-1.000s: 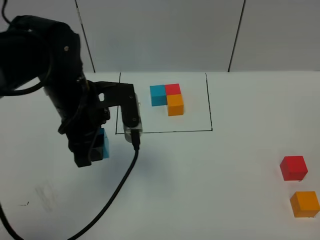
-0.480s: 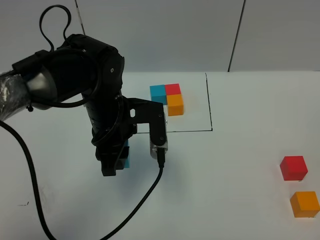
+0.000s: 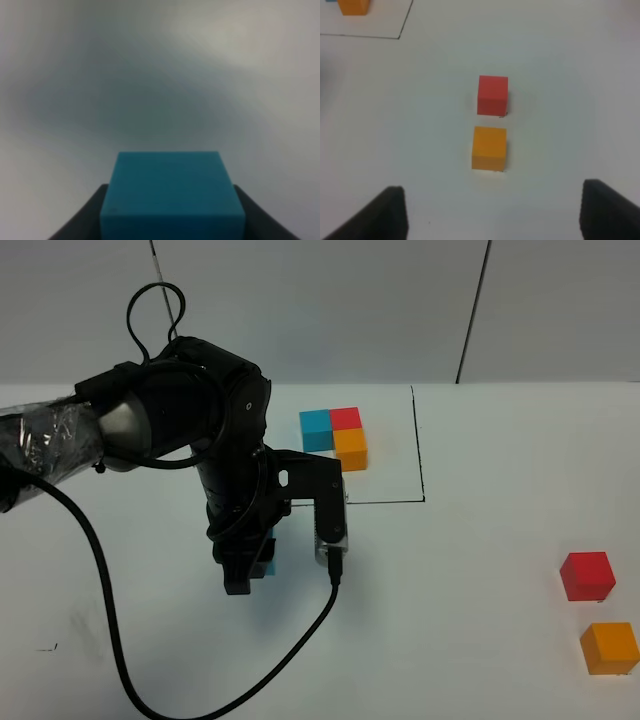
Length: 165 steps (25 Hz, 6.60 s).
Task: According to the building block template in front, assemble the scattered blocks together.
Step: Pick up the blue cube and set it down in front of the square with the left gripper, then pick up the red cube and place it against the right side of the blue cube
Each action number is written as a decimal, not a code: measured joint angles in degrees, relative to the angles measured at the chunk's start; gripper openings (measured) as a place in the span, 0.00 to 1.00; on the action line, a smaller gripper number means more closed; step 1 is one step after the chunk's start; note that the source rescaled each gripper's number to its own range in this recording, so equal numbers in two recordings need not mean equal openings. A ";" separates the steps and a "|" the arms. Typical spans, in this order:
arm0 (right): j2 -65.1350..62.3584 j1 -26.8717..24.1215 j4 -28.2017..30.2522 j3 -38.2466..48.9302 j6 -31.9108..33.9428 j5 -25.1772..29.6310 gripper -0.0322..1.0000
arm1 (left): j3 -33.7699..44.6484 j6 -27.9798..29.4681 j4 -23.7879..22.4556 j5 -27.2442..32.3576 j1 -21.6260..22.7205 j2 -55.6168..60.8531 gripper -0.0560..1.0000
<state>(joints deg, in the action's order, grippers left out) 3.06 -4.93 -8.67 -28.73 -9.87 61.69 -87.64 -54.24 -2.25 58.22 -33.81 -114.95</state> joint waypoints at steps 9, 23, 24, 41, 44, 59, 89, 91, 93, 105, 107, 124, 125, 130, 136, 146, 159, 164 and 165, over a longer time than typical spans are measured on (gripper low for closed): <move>0.00 0.00 0.00 0.00 0.00 0.00 0.64 | 0.00 -1.42 1.27 -3.33 -0.47 -1.81 0.06; 0.00 0.00 0.00 0.00 0.00 0.00 0.64 | -0.05 -1.72 2.62 -5.76 -2.16 -5.35 0.06; 0.00 0.00 0.00 0.00 0.00 0.00 0.64 | -0.05 -1.72 2.70 -5.76 -2.46 -5.35 0.06; 0.00 0.00 0.00 0.00 0.00 0.00 0.64 | -0.05 3.99 2.98 -5.63 -3.29 -5.44 0.05; 0.00 0.00 0.00 0.00 0.00 0.00 0.64 | -0.05 3.53 2.81 -7.85 -3.29 -6.52 0.06; 0.00 0.00 0.00 0.00 0.00 0.00 0.64 | -0.05 1.17 -2.24 -14.33 -4.09 -11.14 0.06; 0.00 0.00 0.00 0.00 0.00 0.00 0.64 | -0.50 2.49 0.04 -11.11 -4.09 -12.74 0.40; 0.00 0.00 0.00 0.00 0.00 0.00 0.64 | -0.50 3.62 -0.04 -11.00 -4.09 -12.74 0.67; 0.00 0.00 0.00 0.00 0.00 0.00 0.64 | -0.50 4.16 -0.04 -10.78 -4.09 -12.74 0.87; 0.00 0.00 0.00 0.00 0.00 0.00 0.64 | -5.45 4.54 -0.92 -2.53 -4.09 -7.34 1.00; 0.00 0.00 0.00 0.00 0.00 0.00 0.64 | -7.29 4.81 -1.54 1.43 -4.09 -5.45 0.99; 0.00 0.00 0.00 0.00 0.01 -0.05 0.64 | -12.00 41.31 -5.61 9.84 -3.98 18.71 0.85; 0.00 0.00 0.00 0.00 0.01 -0.05 0.64 | -12.00 44.79 -7.44 9.84 -3.98 19.70 0.85; 0.00 0.00 0.00 0.00 0.01 -0.05 0.64 | -12.00 60.85 -20.32 9.84 -3.98 24.31 0.85; 0.00 0.00 0.00 0.00 0.01 -0.05 0.64 | -12.00 78.22 -25.30 9.84 -3.93 29.87 0.85; 0.00 0.00 0.00 0.00 0.01 -0.05 0.64 | -11.50 77.48 -27.61 9.89 -3.93 43.96 0.85; 0.00 0.00 0.00 0.00 0.01 -0.05 0.64 | 4.31 80.92 -36.04 9.89 -3.93 69.10 0.85; 0.00 0.00 0.00 0.00 0.01 -0.05 0.64 | 9.38 82.62 -36.30 9.89 -3.93 79.94 0.85; 0.00 0.00 0.00 0.00 0.01 -0.05 0.64 | 10.53 82.62 -35.97 9.89 -3.93 82.15 0.85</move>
<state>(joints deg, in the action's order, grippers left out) 3.06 -4.93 -8.67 -28.73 -9.85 61.64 -77.11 28.37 -38.23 68.11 -37.74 -32.80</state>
